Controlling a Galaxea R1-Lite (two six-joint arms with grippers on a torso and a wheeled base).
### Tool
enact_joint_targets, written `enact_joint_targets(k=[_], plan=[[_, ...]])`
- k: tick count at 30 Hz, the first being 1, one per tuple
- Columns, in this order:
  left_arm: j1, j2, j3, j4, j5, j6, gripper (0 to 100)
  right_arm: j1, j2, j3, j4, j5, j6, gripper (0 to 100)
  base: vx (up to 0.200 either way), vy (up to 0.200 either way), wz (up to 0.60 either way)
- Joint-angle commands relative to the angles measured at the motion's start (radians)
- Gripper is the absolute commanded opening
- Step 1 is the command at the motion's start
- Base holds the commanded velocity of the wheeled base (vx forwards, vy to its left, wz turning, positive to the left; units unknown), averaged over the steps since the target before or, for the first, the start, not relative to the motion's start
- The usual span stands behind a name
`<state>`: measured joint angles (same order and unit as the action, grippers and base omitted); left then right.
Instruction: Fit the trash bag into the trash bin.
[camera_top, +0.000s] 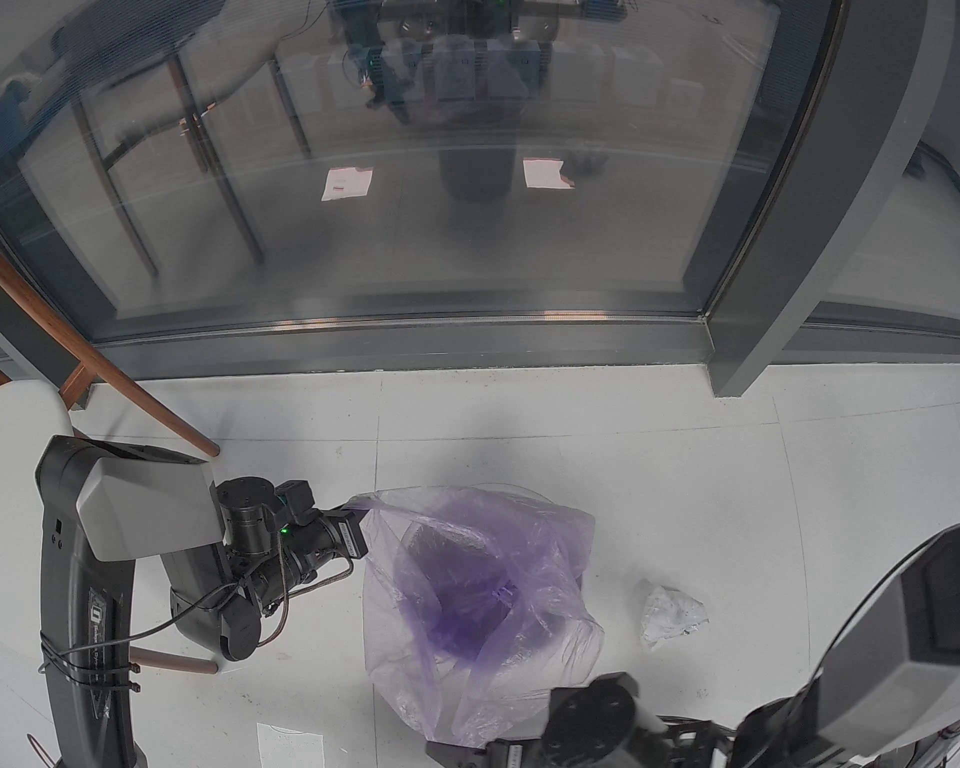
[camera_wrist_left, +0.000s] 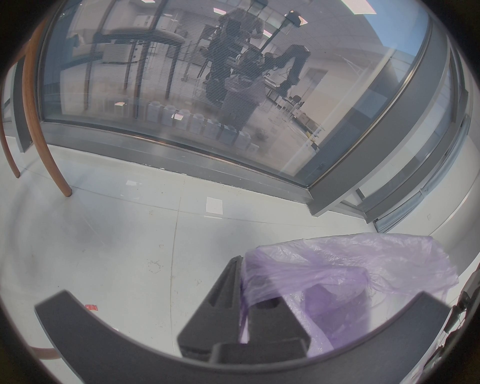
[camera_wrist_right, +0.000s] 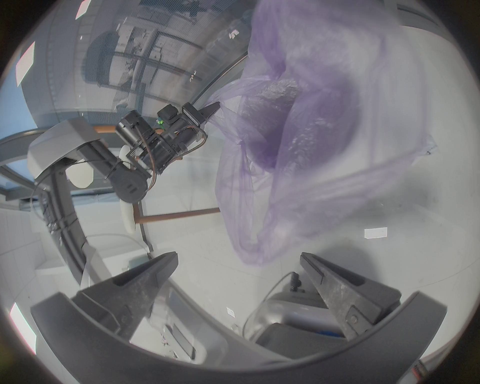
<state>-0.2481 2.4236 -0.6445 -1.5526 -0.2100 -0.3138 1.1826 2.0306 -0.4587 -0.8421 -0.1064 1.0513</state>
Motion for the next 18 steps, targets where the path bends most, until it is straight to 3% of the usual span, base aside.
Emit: enact_joint_targets(k=[1,6,10,15,18], plan=[[-0.003,-0.023,0.003,-0.017,0.0,-0.002,0,-0.02,-0.181,0.138,-0.015,0.024,-0.03,100,0.0,0.0,0.0],[-0.007,-0.038,0.008,-0.017,0.0,-0.002,0,-0.075,-0.245,0.132,-0.015,0.024,-0.028,100,0.0,0.0,0.0],[-0.005,-0.043,0.014,-0.017,-0.002,-0.002,0,-0.195,-0.228,0.111,-0.012,0.025,-0.048,100,0.0,0.0,0.0],[-0.005,-0.063,0.035,-0.017,-0.002,-0.002,0,-0.33,-0.194,0.095,-0.012,0.034,-0.151,100,0.0,0.0,0.0],[-0.005,-0.07,0.045,-0.018,-0.002,-0.002,0,-0.389,-0.196,0.092,-0.012,0.077,-0.229,100,0.0,0.0,0.0]])
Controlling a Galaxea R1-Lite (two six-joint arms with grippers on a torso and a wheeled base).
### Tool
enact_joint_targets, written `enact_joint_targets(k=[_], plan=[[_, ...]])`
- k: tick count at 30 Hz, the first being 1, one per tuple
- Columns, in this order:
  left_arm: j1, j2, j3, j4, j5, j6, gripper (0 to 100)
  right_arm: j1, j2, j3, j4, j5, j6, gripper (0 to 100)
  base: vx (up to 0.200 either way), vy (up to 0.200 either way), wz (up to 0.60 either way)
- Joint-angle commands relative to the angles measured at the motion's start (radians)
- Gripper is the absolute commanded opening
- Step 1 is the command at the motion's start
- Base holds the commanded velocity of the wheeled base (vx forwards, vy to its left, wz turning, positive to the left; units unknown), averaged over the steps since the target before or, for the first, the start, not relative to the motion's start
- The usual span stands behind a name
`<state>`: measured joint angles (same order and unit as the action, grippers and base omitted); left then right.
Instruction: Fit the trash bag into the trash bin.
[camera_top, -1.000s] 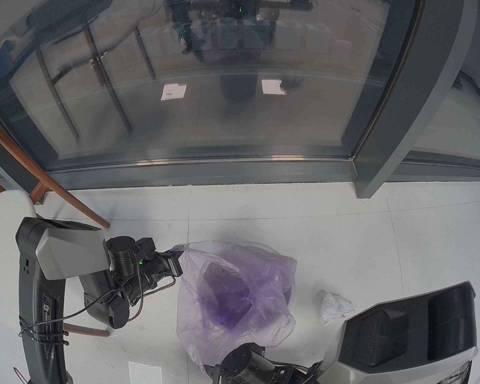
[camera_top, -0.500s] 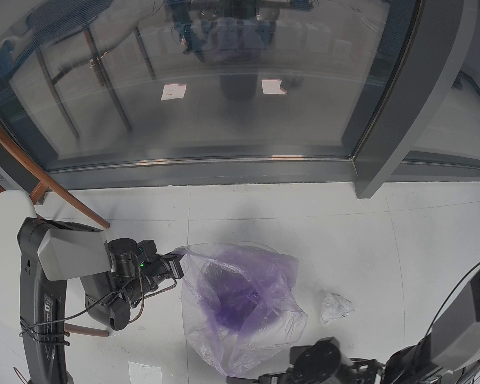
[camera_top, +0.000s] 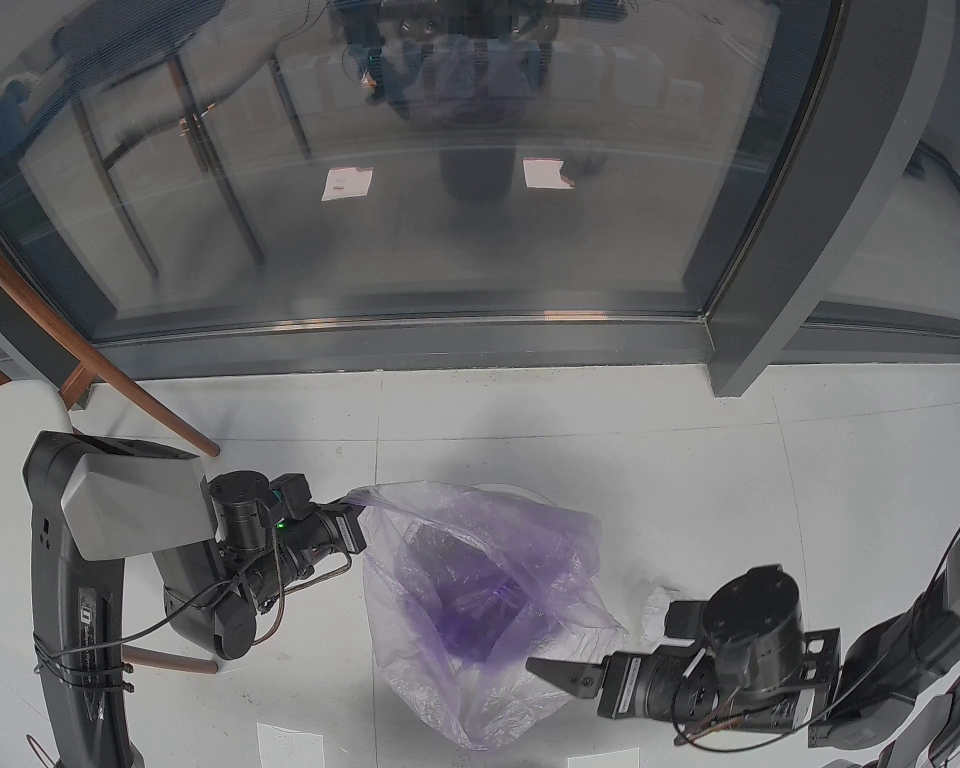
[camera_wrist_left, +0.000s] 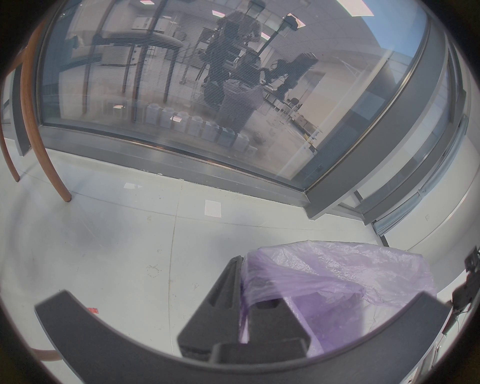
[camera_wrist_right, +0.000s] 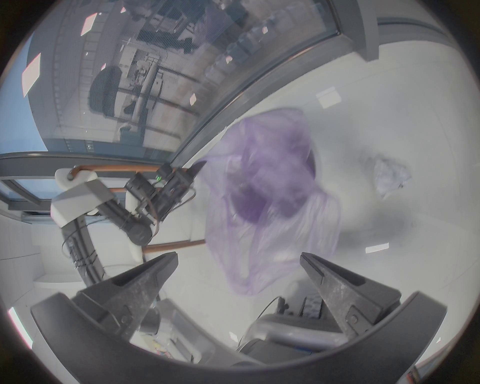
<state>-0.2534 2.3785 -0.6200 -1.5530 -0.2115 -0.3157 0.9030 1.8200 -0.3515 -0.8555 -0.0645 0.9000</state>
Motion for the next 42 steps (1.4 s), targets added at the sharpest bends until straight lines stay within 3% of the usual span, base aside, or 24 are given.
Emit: enact_joint_targets(k=[1,37,42], plan=[[0.0,-0.028,0.023,-0.018,0.0,0.0,0,-0.125,0.01,-0.018,0.001,0.054,-0.098,100,0.0,0.0,0.0],[-0.043,-0.038,0.028,-0.016,0.003,0.0,0,-0.202,0.223,-0.175,0.0,0.075,-0.119,100,0.0,0.0,0.0],[-0.033,-0.038,0.02,-0.016,0.009,-0.002,0,-0.214,0.226,-0.146,0.001,0.075,-0.17,100,0.0,0.0,0.0]])
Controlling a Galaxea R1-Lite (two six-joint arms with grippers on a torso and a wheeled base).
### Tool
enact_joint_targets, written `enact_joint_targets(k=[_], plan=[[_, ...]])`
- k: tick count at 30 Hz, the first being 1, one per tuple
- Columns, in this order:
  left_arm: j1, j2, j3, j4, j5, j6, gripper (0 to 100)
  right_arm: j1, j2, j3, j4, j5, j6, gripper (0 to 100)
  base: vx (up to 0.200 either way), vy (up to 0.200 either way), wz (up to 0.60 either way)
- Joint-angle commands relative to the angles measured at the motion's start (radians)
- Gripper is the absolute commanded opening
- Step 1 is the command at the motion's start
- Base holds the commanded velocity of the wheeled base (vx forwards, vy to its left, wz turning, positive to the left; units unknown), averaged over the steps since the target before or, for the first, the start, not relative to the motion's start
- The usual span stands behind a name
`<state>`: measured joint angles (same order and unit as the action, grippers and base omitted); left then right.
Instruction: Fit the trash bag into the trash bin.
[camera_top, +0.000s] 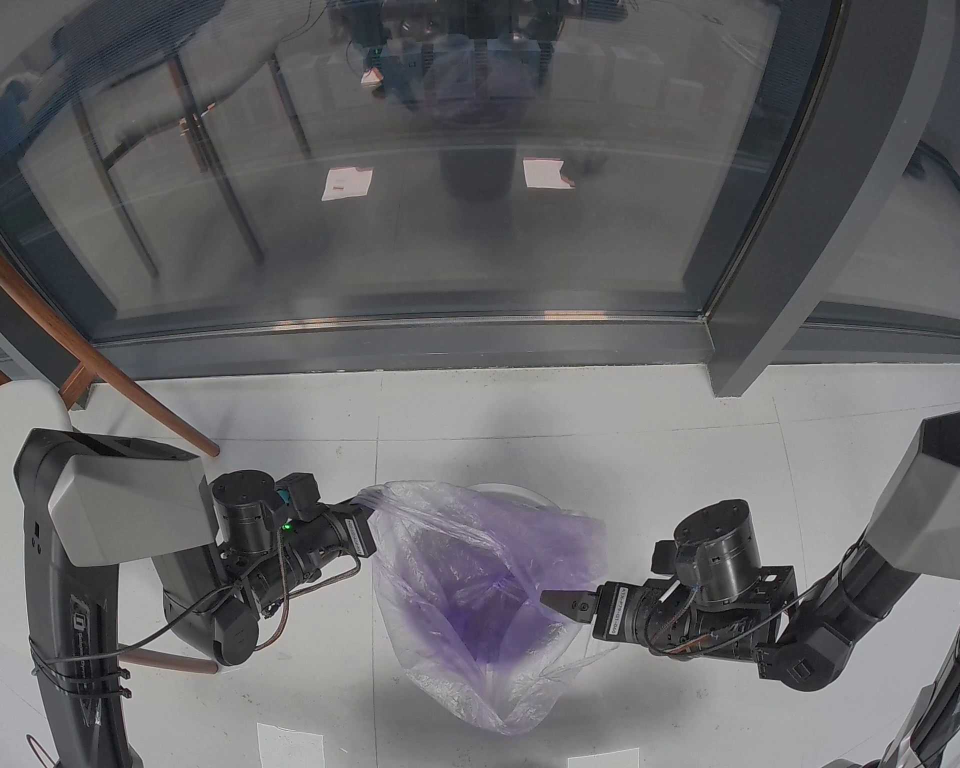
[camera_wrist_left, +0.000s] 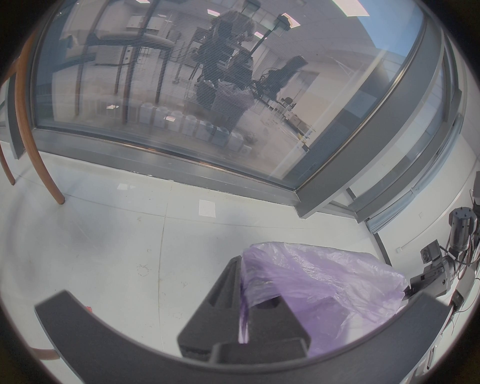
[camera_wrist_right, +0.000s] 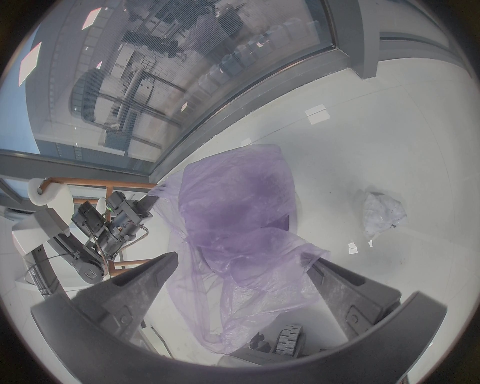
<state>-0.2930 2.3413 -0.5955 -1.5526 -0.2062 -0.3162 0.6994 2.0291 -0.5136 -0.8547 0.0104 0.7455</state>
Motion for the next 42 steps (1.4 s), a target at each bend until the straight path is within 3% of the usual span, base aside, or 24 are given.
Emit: enact_joint_targets(k=[1,10,19,20,31,39,42], plan=[[0.006,0.0,-0.004,-0.017,0.004,-0.001,0,-0.011,0.017,0.017,0.0,0.0,-0.015,100,0.0,0.0,0.0],[0.018,0.003,-0.055,-0.017,0.021,-0.004,0,-0.018,0.045,-0.112,-0.003,0.0,-0.015,100,0.0,0.0,0.0],[0.017,0.009,-0.125,-0.011,0.007,-0.018,0,-0.126,0.143,-0.283,-0.046,-0.012,0.012,100,0.0,0.0,0.0],[0.017,0.01,-0.129,-0.008,0.007,-0.018,0,-0.138,0.151,-0.287,-0.055,-0.012,0.012,0,0.0,0.0,0.0],[0.018,0.016,-0.175,-0.001,0.008,-0.02,0,-0.235,0.23,-0.385,-0.104,-0.017,0.023,0,0.0,0.0,0.0],[0.018,0.107,-0.253,0.026,0.011,-0.023,0,-0.244,0.333,-0.487,-0.104,-0.044,0.021,0,0.0,0.0,0.0],[0.017,0.119,-0.274,0.029,0.017,-0.064,0,-0.241,0.353,-0.505,-0.104,-0.044,0.017,0,0.0,0.0,0.0]])
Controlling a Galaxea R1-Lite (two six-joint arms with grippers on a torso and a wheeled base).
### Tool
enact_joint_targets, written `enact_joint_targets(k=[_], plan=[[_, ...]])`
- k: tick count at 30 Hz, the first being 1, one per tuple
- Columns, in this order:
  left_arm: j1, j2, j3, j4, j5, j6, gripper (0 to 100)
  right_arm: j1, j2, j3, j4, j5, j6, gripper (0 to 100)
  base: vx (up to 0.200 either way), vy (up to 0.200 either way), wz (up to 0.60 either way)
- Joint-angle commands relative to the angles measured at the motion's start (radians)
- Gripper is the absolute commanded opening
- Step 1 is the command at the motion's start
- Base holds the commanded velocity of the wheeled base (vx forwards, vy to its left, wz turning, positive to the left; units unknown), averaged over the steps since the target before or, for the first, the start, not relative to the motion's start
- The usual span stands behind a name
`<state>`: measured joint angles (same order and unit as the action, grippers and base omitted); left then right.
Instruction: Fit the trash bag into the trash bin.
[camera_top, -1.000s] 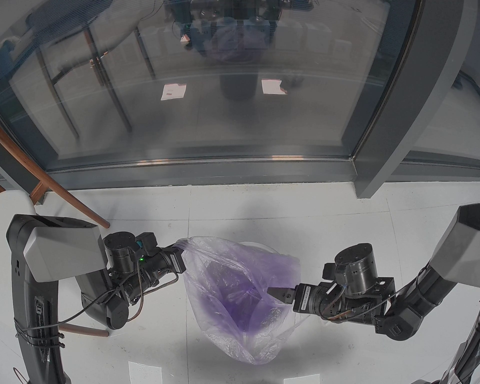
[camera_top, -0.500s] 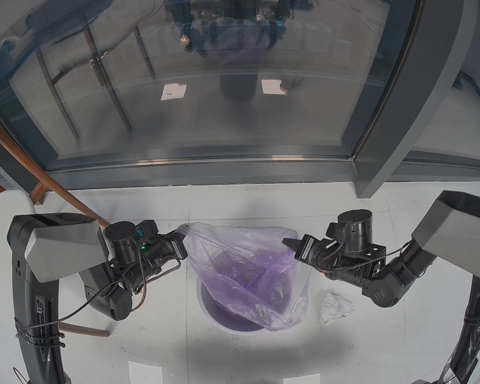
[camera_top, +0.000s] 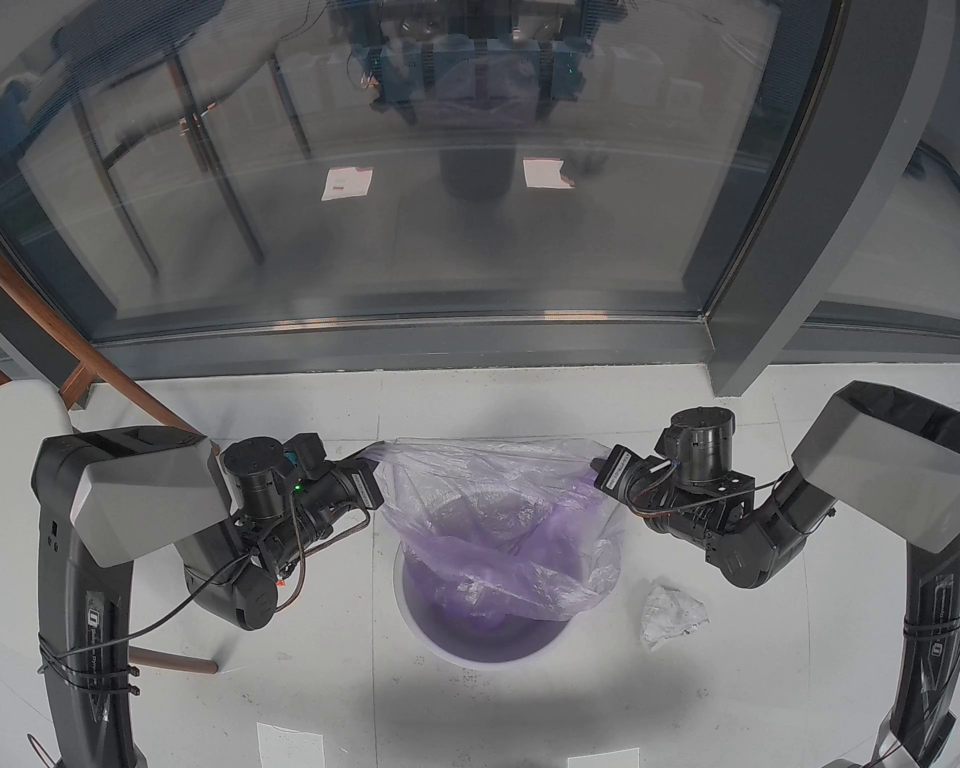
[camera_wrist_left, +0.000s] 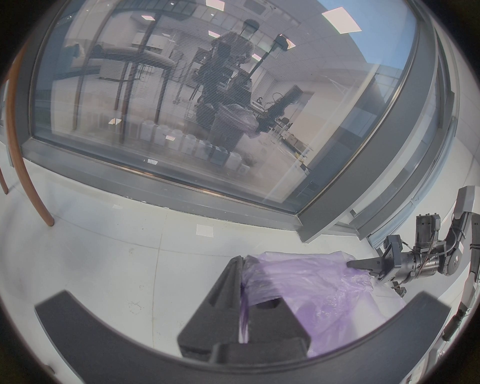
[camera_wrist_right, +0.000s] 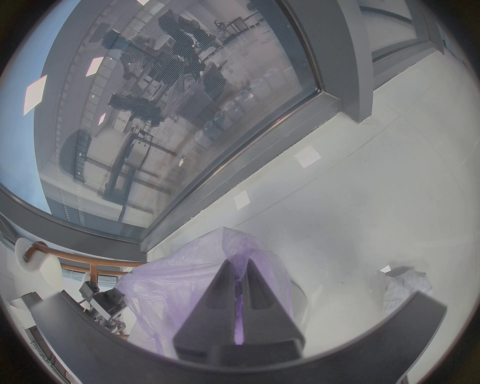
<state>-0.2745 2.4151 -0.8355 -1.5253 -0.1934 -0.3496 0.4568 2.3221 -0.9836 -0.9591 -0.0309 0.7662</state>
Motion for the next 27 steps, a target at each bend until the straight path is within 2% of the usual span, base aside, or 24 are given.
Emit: enact_joint_targets(k=[1,10,11,15,17,18,20,23,27], plan=[[-0.003,0.045,-0.034,0.005,0.005,-0.04,0,0.002,0.063,-0.038,0.0,-0.003,-0.004,0,0.0,0.0,0.0],[0.021,0.104,-0.057,0.008,0.006,-0.048,0,-0.044,0.12,-0.079,-0.001,-0.003,0.004,0,0.0,0.0,0.0],[0.021,0.104,-0.057,0.008,0.006,-0.048,0,-0.05,0.114,-0.076,-0.003,-0.001,0.007,100,0.0,0.0,0.0],[0.018,0.104,-0.054,0.008,0.006,-0.048,0,-0.06,-0.036,0.022,-0.059,0.02,0.047,100,0.0,0.0,0.0],[0.017,0.104,-0.053,0.008,0.005,-0.048,0,-0.047,-0.15,0.135,-0.07,0.074,0.082,100,0.0,0.0,0.0],[0.017,0.104,-0.053,0.008,0.005,-0.048,0,-0.047,-0.15,0.135,-0.07,0.074,0.082,100,0.0,0.0,0.0],[0.015,0.102,-0.043,0.008,0.005,-0.049,0,-0.035,-0.297,0.319,-0.073,0.186,0.082,100,0.0,0.0,0.0],[0.018,0.102,-0.036,0.008,0.003,-0.049,0,-0.036,-0.394,0.425,-0.056,0.261,0.081,100,0.0,0.0,0.0],[0.017,0.099,-0.033,0.007,0.003,-0.049,0,0.008,-0.455,0.522,0.042,0.266,0.081,100,0.0,0.0,0.0]])
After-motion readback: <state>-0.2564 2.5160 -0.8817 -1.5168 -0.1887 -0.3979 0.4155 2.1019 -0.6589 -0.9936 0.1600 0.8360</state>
